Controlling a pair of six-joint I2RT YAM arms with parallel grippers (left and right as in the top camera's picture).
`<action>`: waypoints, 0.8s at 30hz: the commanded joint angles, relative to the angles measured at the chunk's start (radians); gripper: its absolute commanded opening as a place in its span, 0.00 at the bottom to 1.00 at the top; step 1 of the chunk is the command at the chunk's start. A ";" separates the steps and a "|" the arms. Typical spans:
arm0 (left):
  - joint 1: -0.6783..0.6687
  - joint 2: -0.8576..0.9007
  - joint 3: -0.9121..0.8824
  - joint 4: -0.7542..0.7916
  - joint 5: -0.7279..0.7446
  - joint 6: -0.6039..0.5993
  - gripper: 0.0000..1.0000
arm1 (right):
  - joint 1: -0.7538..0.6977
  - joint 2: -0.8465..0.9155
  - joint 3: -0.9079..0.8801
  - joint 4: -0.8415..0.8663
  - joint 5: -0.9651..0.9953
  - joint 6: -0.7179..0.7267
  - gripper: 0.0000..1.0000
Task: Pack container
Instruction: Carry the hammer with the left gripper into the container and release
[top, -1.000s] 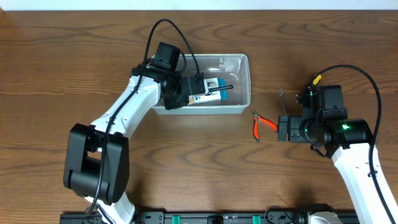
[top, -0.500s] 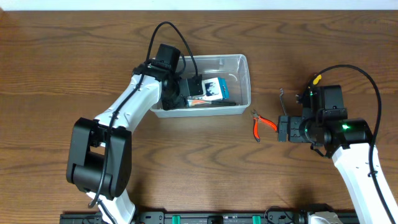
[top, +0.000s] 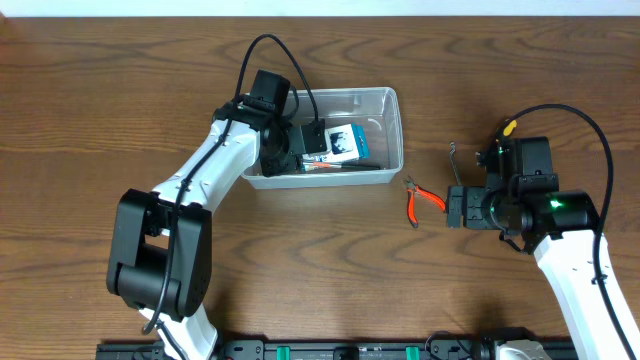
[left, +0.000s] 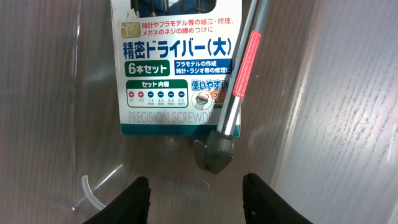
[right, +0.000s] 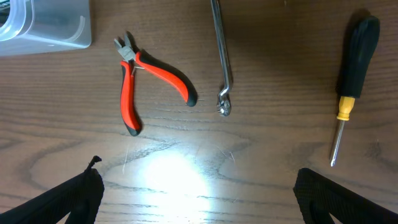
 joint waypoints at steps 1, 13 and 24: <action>0.006 0.006 0.000 0.001 -0.001 -0.021 0.41 | 0.003 -0.001 0.016 0.000 -0.004 -0.016 0.99; 0.015 0.006 0.000 0.122 -0.002 -0.188 0.42 | 0.003 -0.001 0.016 0.000 -0.004 -0.016 0.99; 0.018 0.006 0.000 0.232 -0.028 -0.287 0.43 | 0.003 -0.001 0.016 0.000 -0.004 -0.016 0.99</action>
